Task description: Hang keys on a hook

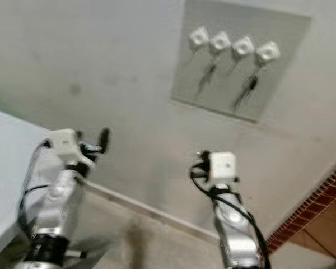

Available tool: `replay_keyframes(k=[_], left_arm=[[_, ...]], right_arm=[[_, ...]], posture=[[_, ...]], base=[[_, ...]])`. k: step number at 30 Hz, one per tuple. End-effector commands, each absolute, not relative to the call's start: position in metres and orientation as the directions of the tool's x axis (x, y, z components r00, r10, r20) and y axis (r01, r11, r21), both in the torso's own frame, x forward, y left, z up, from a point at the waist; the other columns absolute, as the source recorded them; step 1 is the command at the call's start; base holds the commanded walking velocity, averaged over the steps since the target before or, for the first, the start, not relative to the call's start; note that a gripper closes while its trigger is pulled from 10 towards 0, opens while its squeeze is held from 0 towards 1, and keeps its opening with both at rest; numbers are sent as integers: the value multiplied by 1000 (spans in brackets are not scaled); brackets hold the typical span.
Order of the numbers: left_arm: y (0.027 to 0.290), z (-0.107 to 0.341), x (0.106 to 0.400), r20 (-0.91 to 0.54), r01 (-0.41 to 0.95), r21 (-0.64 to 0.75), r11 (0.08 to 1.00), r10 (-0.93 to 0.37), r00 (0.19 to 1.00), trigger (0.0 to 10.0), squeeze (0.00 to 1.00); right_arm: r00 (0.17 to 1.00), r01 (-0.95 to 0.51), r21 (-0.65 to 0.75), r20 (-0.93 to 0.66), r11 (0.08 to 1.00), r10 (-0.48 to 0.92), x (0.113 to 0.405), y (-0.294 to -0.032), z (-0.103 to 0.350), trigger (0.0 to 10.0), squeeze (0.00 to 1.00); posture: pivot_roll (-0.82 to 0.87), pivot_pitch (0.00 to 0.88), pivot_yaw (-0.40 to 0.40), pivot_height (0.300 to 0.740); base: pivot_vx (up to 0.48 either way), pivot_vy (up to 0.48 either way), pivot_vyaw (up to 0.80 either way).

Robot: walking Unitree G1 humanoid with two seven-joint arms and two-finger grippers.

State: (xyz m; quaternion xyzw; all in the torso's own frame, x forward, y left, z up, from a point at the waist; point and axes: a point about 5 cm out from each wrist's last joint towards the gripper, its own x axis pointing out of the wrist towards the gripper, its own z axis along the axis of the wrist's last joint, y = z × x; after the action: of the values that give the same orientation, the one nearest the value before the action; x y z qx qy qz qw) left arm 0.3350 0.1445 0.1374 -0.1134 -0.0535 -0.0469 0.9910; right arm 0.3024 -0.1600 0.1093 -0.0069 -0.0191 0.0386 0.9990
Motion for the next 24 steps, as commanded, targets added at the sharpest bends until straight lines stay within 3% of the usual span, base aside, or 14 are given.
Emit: replay_keyframes(k=[1, 9, 16, 24], left_arm=[[150, 141, 335, 129, 99, -198, 975, -74, 989, 10000, 0], [146, 139, 334, 111, 120, -196, 973, -100, 989, 10000, 0], [124, 125, 318, 62, 275, -103, 956, -270, 961, 10000, 0], [116, 124, 313, 42, 320, -95, 942, -318, 947, 10000, 0]], right_arm=[[994, -90, -9, 55, 996, 91, 304, -154, 114, 10000, 0], [995, -88, -10, 55, 996, 88, 304, -155, 114, 10000, 0], [991, -120, -50, 50, 992, 123, 303, -157, 114, 10000, 0], [976, -181, -94, 104, 979, 191, 304, -159, 122, 10000, 0]], posture=[[31, 0, -55, 740], [28, 0, -52, 740], [28, 0, -54, 740], [27, 0, -49, 740]], base=[[0, 0, -756], [0, 0, -756], [0, 0, -753], [0, 0, -544]])
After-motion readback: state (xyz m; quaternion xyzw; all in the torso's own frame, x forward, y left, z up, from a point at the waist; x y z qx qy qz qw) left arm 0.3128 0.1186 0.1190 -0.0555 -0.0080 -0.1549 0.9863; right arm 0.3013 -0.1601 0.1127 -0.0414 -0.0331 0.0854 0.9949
